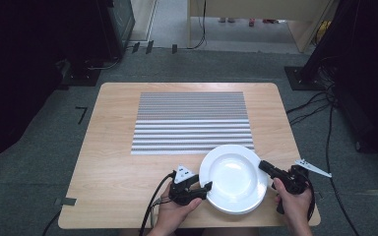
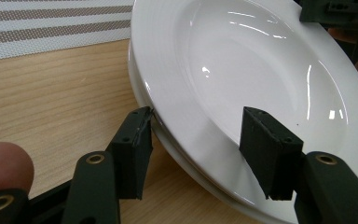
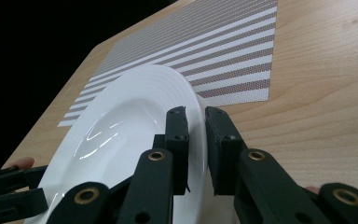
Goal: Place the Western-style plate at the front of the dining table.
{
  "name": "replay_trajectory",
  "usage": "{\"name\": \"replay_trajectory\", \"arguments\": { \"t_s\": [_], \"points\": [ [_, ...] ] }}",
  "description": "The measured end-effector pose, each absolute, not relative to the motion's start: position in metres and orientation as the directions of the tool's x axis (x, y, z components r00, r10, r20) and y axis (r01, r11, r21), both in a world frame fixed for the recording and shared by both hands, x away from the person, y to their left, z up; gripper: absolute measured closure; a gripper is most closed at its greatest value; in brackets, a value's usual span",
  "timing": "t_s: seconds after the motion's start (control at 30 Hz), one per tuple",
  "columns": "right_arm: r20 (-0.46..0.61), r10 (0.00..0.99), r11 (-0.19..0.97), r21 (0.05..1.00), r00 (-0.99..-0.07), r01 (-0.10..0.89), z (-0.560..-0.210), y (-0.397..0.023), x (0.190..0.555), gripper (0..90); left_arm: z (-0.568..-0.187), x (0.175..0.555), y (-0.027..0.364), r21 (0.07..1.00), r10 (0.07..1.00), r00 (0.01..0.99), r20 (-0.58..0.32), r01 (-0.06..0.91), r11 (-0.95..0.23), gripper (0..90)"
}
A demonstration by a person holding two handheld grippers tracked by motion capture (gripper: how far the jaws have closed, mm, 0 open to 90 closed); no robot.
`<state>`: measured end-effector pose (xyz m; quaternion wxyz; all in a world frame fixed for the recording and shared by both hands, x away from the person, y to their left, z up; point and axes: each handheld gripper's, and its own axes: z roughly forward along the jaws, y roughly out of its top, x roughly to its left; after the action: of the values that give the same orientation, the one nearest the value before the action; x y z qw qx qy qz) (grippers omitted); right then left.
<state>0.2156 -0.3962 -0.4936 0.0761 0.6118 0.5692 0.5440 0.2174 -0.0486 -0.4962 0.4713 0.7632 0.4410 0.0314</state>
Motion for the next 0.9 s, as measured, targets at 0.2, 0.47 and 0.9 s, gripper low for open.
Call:
{"name": "replay_trajectory", "arguments": {
  "t_s": [0.2,0.47,0.9],
  "points": [
    [0.557,0.8,-0.327,0.716,-0.223,0.617,-0.4983,-0.3928,0.2196,79.5,-0.4961,0.217,-0.0494,0.748,0.708,0.607,-0.362,0.642,-0.168,44.2],
    [0.575,0.787,-0.336,0.705,-0.225,0.625,-0.4998,-0.3951,0.2202,79.7,-0.4956,0.2164,-0.051,0.752,0.719,0.598,-0.353,0.639,-0.162,45.0],
    [0.596,0.777,-0.359,0.686,-0.204,0.633,-0.5015,-0.3944,0.222,79.7,-0.4938,0.2193,-0.0447,0.751,0.711,0.59,-0.384,0.647,-0.131,53.8]
  ]
}}
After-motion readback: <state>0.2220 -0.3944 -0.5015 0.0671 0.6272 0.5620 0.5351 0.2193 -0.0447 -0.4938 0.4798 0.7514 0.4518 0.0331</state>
